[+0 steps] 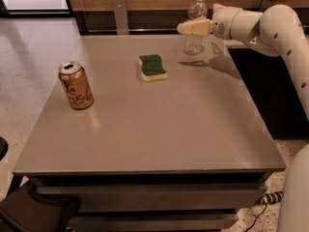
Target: Pick water bottle
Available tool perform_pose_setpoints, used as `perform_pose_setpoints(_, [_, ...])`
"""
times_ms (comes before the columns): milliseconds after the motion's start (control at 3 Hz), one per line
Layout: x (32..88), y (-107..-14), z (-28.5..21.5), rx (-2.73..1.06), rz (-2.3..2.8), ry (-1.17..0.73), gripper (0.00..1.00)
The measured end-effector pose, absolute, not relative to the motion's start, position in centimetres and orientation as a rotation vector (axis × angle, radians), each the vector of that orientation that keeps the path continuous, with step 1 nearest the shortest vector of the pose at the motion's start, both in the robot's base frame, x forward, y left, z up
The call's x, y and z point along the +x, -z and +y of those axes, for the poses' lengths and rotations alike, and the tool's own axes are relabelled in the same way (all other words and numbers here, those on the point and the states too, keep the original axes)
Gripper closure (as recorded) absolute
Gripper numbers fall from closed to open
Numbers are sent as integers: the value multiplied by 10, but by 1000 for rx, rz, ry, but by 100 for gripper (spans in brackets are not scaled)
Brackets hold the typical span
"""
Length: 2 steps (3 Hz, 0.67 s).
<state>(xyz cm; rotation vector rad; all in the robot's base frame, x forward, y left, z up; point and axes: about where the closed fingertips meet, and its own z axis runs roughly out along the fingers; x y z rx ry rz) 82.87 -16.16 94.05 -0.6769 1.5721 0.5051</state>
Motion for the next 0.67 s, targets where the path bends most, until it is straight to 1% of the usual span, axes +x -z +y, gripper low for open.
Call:
perform_pose_setpoints(333, [843, -921, -150, -673, 1587, -552, 18])
perform_pose_setpoints(667, [844, -920, -145, -677, 1586, -557, 48])
